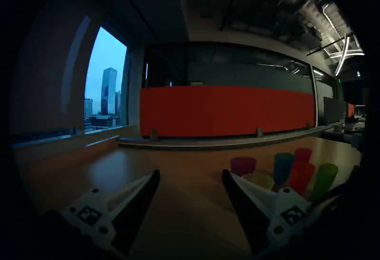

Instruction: Pour water

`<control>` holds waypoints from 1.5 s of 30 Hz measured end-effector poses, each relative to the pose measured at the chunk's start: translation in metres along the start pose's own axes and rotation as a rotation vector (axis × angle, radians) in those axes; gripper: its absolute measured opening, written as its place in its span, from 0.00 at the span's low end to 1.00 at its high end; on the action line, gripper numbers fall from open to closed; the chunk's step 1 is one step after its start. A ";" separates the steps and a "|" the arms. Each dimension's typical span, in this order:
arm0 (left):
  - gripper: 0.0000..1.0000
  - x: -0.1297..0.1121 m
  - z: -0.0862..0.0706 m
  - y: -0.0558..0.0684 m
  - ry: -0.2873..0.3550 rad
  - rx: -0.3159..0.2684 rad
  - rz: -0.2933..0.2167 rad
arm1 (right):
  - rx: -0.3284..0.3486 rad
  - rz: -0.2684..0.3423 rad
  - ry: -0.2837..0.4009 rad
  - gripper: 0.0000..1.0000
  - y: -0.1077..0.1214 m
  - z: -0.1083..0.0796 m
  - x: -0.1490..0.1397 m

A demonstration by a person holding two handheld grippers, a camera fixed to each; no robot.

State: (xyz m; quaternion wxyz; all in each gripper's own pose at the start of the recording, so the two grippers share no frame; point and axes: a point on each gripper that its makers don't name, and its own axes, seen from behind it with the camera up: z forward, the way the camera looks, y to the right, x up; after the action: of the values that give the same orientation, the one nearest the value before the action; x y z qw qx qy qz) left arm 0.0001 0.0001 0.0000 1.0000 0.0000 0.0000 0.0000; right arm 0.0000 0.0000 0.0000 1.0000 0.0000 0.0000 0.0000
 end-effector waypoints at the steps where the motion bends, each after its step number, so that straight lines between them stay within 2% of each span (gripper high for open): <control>1: 0.97 0.002 0.000 0.001 0.001 -0.002 -0.001 | 0.000 -0.001 -0.001 0.99 0.000 0.000 -0.001; 6: 0.97 0.020 -0.002 0.006 0.015 -0.019 -0.006 | 0.012 -0.009 -0.002 0.99 -0.001 -0.001 0.004; 15: 0.97 0.047 -0.014 0.018 -0.017 -0.067 0.013 | 0.046 -0.011 0.043 0.99 -0.005 -0.008 0.055; 21: 0.97 0.069 -0.022 0.022 -0.022 -0.088 0.010 | 0.057 -0.030 0.040 0.99 -0.006 -0.013 0.084; 27: 0.97 0.093 -0.018 0.022 -0.039 -0.105 -0.006 | 0.065 -0.034 0.032 0.99 -0.009 -0.013 0.117; 34: 0.97 0.128 -0.007 0.014 -0.062 -0.100 -0.015 | 0.092 -0.034 0.028 0.99 -0.017 -0.009 0.158; 39: 0.97 0.150 0.000 0.011 -0.078 -0.094 -0.018 | 0.088 -0.032 0.011 0.99 -0.015 -0.003 0.175; 45: 0.97 0.167 0.007 0.021 -0.096 -0.136 -0.066 | 0.090 0.016 -0.032 0.99 -0.014 0.002 0.188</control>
State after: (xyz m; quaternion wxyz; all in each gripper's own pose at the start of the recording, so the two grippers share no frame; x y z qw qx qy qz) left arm 0.1675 0.0206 0.0066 0.9960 -0.0678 -0.0478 -0.0329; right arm 0.1878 -0.0143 0.0016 0.9988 0.0451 -0.0162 0.0082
